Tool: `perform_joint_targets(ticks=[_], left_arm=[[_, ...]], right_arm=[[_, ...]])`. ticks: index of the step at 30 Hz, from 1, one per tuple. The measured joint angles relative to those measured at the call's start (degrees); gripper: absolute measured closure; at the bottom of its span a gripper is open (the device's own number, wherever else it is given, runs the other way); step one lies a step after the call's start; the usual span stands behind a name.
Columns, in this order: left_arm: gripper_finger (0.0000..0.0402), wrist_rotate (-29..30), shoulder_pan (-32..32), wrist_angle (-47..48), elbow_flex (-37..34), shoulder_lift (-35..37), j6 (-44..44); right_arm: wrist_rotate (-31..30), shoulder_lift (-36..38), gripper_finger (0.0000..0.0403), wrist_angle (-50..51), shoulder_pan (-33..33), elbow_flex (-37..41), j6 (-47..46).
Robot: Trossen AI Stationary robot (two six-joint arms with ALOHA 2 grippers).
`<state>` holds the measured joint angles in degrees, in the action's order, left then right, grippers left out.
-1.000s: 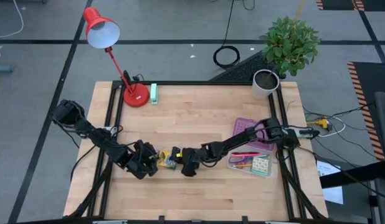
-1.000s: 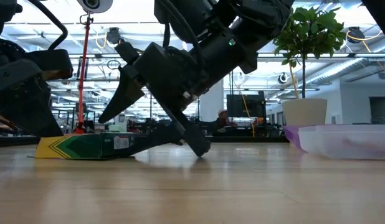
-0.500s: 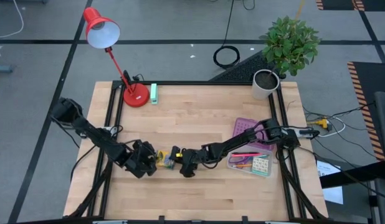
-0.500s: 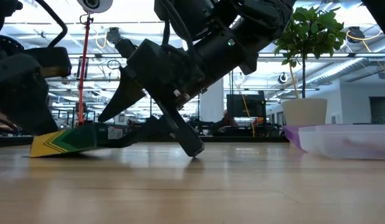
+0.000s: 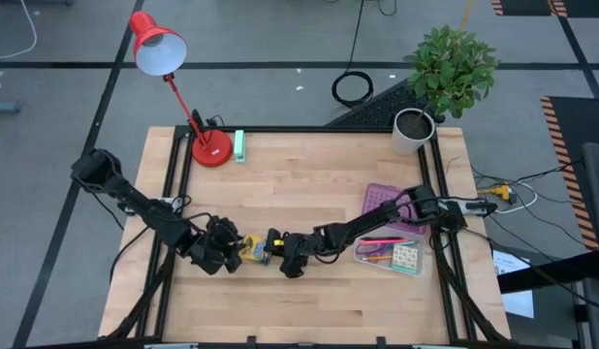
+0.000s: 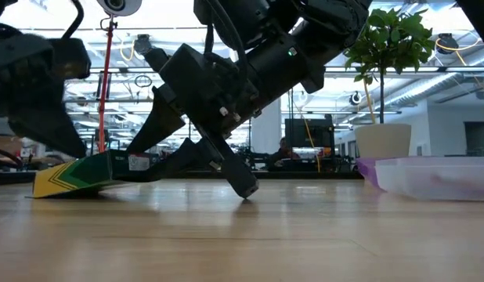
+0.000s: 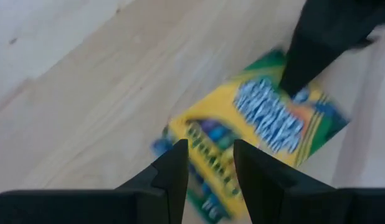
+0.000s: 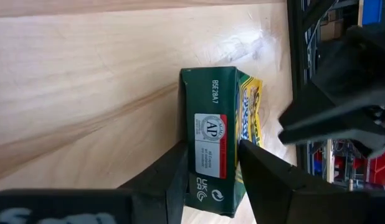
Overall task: Pack school essentials
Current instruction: Put the crayon box into the supply box
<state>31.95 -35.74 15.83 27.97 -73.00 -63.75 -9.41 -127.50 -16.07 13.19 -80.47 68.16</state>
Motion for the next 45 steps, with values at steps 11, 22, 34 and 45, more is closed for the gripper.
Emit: perform_joint_targets(ticks=[11, 22, 34, 45], left_arm=[[0.0270, 3.92, -6.08, 4.05, 0.04, -4.44, -8.67], [0.0270, 4.58, -6.13, 1.84, 0.11, -7.57, -8.55], [0.0270, 4.26, -4.91, 1.51, 0.11, -7.57, -8.15], [0.0270, 4.40, -4.80, 1.23, -1.48, -7.53, -10.43]], right_arm=[[-2.49, 0.02, 0.0234, 0.83, 0.43, 0.00, -0.43], [-2.59, 0.34, 0.0145, 1.49, 0.55, 0.08, -2.74], [-1.97, 4.56, 0.0140, 9.16, 0.46, 0.28, -7.73], [-1.66, 4.46, 0.0140, 8.67, -0.03, 0.22, -7.43]])
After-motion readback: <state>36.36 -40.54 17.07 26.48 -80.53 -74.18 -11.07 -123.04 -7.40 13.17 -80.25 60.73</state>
